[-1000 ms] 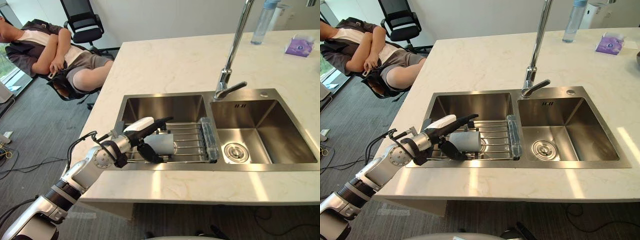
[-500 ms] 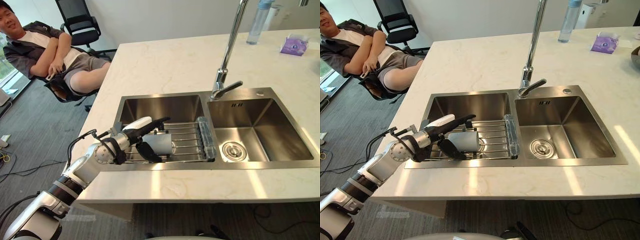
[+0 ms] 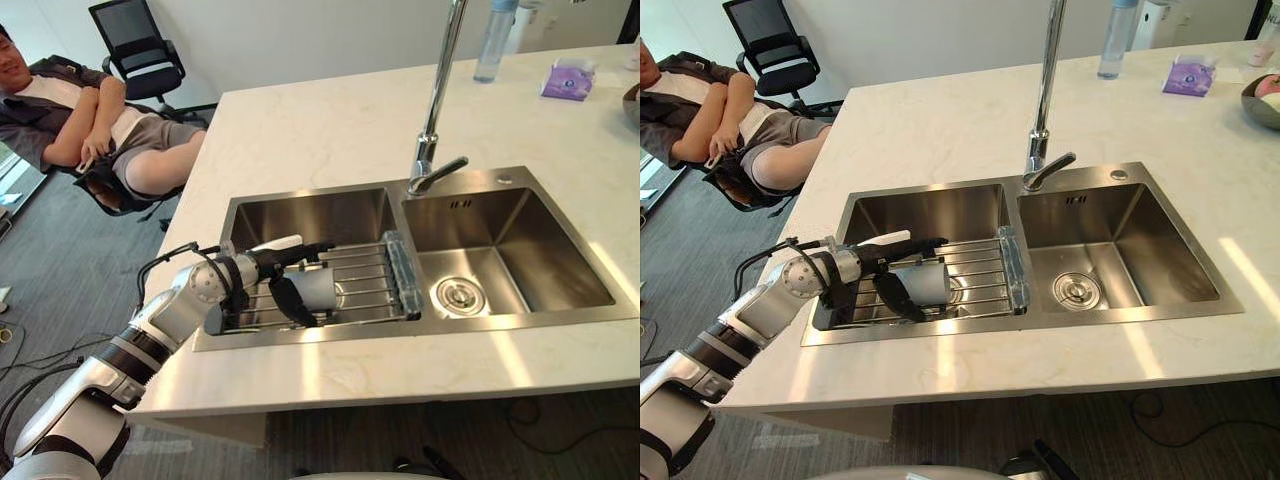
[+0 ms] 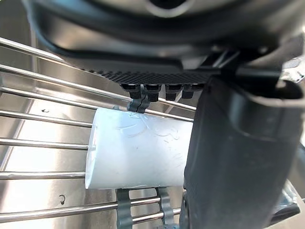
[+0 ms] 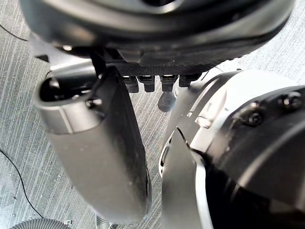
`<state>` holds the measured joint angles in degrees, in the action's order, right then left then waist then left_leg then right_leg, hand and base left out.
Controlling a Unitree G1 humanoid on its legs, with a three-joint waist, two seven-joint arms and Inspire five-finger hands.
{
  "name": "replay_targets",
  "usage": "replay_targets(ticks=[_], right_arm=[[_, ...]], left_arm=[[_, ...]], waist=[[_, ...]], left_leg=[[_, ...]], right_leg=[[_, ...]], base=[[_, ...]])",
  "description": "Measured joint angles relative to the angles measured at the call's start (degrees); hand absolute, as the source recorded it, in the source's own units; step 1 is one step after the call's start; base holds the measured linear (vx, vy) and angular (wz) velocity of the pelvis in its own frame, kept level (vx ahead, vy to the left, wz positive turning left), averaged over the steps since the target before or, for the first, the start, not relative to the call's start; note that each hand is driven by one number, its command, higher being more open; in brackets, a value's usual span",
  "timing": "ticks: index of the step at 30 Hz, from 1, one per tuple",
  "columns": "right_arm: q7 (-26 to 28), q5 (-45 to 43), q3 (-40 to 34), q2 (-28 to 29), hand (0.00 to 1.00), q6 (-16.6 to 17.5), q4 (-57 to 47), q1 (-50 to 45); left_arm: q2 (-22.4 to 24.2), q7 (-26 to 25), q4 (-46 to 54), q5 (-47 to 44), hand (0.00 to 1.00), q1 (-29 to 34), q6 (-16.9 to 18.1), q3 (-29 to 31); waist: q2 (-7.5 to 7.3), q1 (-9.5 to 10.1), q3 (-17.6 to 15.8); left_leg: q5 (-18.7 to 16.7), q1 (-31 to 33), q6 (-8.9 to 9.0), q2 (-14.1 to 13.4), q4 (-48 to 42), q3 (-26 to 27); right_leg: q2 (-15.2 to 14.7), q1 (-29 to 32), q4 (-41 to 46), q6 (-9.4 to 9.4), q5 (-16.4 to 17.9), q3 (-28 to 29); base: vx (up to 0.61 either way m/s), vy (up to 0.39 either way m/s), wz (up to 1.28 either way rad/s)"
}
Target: Walk over to the sink, pick up the cup, carry it to the dishwasher, place the cup inside the dishwasher, then close the dishwasher door
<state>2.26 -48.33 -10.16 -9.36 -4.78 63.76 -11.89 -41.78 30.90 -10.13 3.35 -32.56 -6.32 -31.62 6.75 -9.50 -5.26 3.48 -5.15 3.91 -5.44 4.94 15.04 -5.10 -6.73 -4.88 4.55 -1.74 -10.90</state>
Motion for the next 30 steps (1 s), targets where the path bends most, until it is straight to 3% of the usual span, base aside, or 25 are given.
replay_targets(ticks=[16,22,23,27,30], right_arm=[[-0.2,0.1,0.6,-0.7,1.00,-0.2,-1.0,0.0],[-0.2,0.2,0.5,-0.7,1.00,-0.2,-1.7,0.0],[-0.2,0.3,0.6,-0.7,1.00,-0.2,-1.7,0.0],[-0.2,0.4,0.6,-0.7,1.00,-0.2,-1.8,0.0],[-0.2,0.5,1.0,-0.8,1.00,-0.2,-2.5,0.2]], left_arm=[[3.1,5.1,-9.1,-2.3,1.00,-1.5,-7.2,3.1],[4.3,8.4,-12.5,-2.0,1.00,-2.3,-6.9,5.3],[4.4,9.0,-12.7,-1.7,0.00,-2.4,-6.7,5.4],[4.7,9.7,-12.8,0.4,0.00,-2.9,-6.5,6.0],[4.8,8.4,-12.8,7.0,0.00,-3.0,-4.6,5.8]], waist=[[0.55,-1.15,-0.9],[0.32,-1.19,-2.0],[0.35,-1.21,-2.0],[0.36,-1.32,-2.0],[0.39,-2.33,-2.4]], left_leg=[[-0.4,-0.7,0.16,-0.2,0.0,1.3],[-0.5,-0.8,0.18,-0.2,0.0,1.4],[-0.5,-0.8,0.20,-0.2,0.0,1.4],[-0.5,-0.9,0.22,-0.2,0.0,1.5],[-0.6,-0.9,0.22,-0.2,0.0,1.6]], right_leg=[[0.1,0.0,0.1,0.01,0.0,1.2],[0.1,-0.1,0.1,0.02,0.0,1.2],[0.1,-0.1,0.1,0.03,0.0,1.3],[0.1,-0.1,0.1,0.04,0.1,1.3],[0.1,-0.1,0.1,0.05,0.1,1.4]], base=[[-0.01,-0.003,-0.03],[0.00,0.000,0.00],[0.00,0.000,0.00],[0.00,0.000,0.00],[0.00,0.000,0.00]])
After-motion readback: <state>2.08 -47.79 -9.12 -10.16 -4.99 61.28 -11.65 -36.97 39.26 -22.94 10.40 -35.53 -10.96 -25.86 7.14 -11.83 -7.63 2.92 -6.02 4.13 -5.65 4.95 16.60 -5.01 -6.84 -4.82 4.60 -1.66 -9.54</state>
